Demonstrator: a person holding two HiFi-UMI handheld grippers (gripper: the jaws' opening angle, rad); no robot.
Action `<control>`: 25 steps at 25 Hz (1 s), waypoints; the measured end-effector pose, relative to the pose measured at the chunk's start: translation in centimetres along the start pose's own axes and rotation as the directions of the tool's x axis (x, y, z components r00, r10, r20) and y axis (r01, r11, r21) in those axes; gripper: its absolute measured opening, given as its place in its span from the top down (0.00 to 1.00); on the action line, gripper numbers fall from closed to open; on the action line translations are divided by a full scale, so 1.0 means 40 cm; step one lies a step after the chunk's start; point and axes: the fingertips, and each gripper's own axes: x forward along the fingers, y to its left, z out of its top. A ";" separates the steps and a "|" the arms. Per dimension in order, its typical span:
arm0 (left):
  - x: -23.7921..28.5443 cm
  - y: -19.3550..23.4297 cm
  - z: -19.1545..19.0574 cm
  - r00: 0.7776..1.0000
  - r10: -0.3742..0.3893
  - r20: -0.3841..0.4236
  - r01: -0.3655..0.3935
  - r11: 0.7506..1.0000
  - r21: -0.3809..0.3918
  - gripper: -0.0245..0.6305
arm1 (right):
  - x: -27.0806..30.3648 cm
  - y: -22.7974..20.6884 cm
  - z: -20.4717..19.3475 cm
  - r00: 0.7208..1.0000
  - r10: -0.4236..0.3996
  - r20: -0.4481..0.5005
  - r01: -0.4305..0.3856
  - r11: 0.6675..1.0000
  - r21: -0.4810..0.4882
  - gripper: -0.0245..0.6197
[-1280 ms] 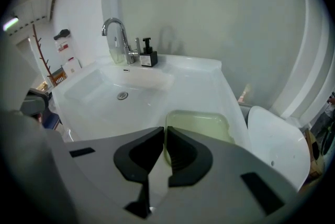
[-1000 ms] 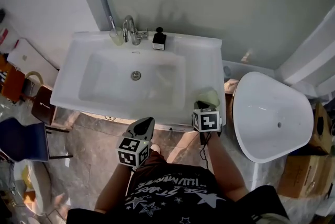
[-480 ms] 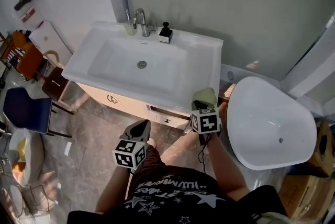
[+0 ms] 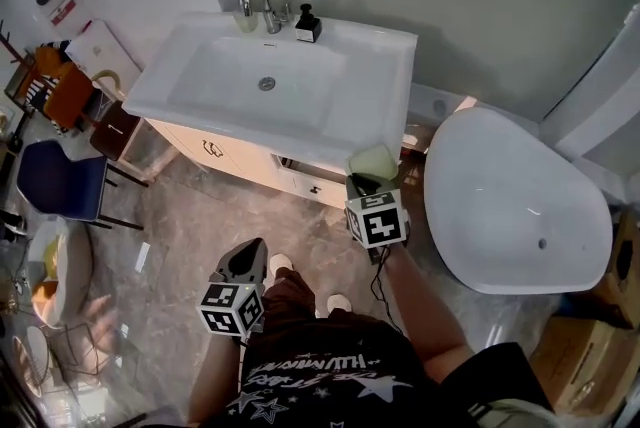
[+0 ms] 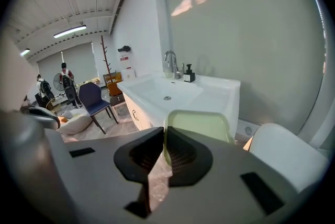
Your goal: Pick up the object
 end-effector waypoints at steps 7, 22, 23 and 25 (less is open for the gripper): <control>-0.092 -0.006 -0.051 0.999 0.024 0.030 -0.022 0.999 -0.036 0.94 | -0.049 0.053 -0.027 1.000 0.007 0.015 -0.006 1.000 -0.024 0.91; -0.383 0.000 -0.175 0.997 0.023 0.077 -0.018 0.998 -0.060 0.94 | -0.267 0.282 -0.114 0.998 0.001 0.056 0.004 0.997 -0.078 0.91; -0.401 -0.005 -0.179 0.996 0.023 0.083 -0.018 0.998 -0.060 0.94 | -0.282 0.296 -0.122 0.998 0.004 0.056 0.001 0.996 -0.085 0.91; -0.431 -0.016 -0.183 0.995 0.024 0.095 -0.019 0.998 -0.054 0.94 | -0.310 0.318 -0.136 0.998 0.012 0.057 -0.006 0.995 -0.098 0.91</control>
